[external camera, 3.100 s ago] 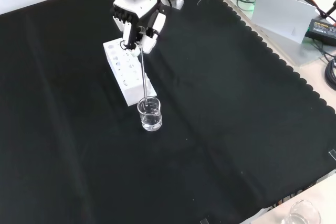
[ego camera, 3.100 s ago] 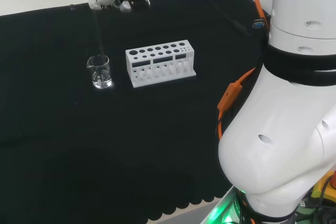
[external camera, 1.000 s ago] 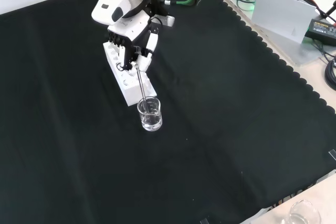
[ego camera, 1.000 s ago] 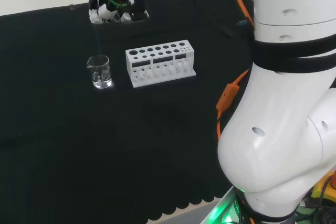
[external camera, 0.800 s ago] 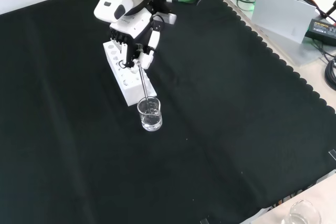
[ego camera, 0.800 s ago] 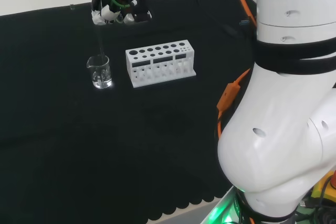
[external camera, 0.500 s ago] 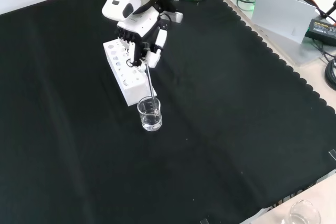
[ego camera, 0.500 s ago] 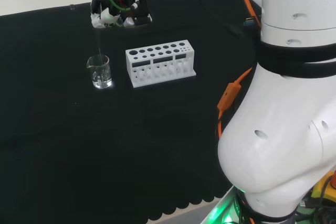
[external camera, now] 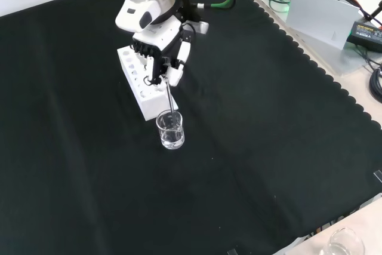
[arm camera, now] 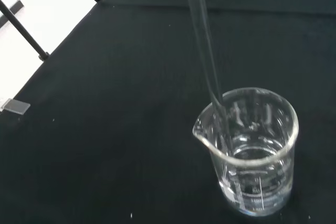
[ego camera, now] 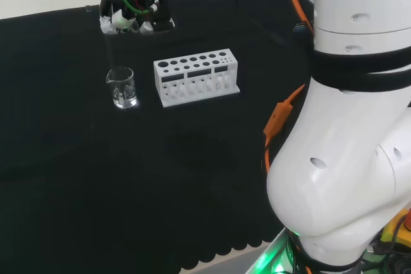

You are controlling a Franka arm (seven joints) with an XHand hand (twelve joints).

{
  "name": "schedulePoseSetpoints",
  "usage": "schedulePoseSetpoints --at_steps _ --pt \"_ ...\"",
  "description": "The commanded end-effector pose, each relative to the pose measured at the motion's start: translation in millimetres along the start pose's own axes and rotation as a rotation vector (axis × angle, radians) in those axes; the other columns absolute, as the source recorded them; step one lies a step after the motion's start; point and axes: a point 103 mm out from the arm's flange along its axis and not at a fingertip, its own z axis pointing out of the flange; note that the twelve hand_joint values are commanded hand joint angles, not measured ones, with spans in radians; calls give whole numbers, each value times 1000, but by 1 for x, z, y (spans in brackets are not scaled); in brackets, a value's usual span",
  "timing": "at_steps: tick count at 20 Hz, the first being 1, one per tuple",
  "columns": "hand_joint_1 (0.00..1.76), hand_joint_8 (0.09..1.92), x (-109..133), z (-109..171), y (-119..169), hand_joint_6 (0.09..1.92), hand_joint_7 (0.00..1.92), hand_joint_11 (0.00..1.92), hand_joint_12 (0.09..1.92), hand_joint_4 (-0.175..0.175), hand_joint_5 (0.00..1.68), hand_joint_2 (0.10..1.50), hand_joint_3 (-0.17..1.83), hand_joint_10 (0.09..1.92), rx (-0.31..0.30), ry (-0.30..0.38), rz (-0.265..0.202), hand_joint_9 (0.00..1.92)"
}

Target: Stir in the beaker to the left of the white test tube rack with the glass rod.

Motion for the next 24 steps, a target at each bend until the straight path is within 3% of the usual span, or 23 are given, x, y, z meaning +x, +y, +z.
schedulePoseSetpoints --at_steps 1,8,13,24 --pt "1184 771 -13 -2 19 864 1604 1670 923 -175 1104 1141 -175 677 6 31 10 1755" --pt "1184 771 -28 -10 20 865 1604 1671 925 -175 1103 1142 -175 677 6 11 29 1755" --pt "1184 771 -29 -11 11 866 1603 1671 925 -175 1103 1142 -175 677 -6 11 16 1755" --pt "1184 772 -5 -4 -13 868 1603 1671 926 -175 1101 1142 -175 677 18 -4 8 1754"
